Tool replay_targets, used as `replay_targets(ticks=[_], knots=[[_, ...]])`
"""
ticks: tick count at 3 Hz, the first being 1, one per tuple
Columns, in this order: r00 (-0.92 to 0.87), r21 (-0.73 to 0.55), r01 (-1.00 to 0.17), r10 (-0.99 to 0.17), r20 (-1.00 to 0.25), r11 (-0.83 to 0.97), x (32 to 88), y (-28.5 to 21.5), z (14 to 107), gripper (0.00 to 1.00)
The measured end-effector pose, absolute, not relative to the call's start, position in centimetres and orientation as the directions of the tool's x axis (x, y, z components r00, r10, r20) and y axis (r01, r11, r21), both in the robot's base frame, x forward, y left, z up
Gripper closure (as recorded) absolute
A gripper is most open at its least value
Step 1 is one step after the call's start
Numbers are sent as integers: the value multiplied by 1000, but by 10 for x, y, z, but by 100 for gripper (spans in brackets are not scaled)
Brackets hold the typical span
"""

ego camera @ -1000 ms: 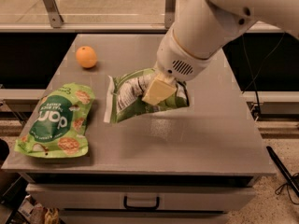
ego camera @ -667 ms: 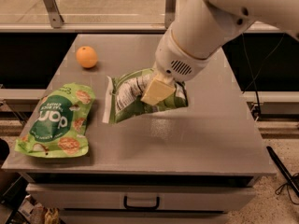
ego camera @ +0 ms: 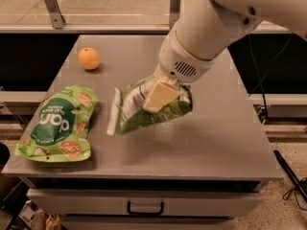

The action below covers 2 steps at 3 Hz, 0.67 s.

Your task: Move green jalapeno chip bag near green rice chip bag

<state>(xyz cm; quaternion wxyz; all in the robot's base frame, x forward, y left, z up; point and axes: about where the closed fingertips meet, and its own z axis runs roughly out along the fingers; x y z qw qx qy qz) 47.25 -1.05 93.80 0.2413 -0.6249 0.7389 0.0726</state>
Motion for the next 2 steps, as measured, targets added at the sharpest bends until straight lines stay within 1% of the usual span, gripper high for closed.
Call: replay_targets(ticks=[1,2], knots=[[-100,-196,-959,-889,-447,206,472,-9,939,0],[-100,-196,-959,-889,-447,206,472,-9,939,0]])
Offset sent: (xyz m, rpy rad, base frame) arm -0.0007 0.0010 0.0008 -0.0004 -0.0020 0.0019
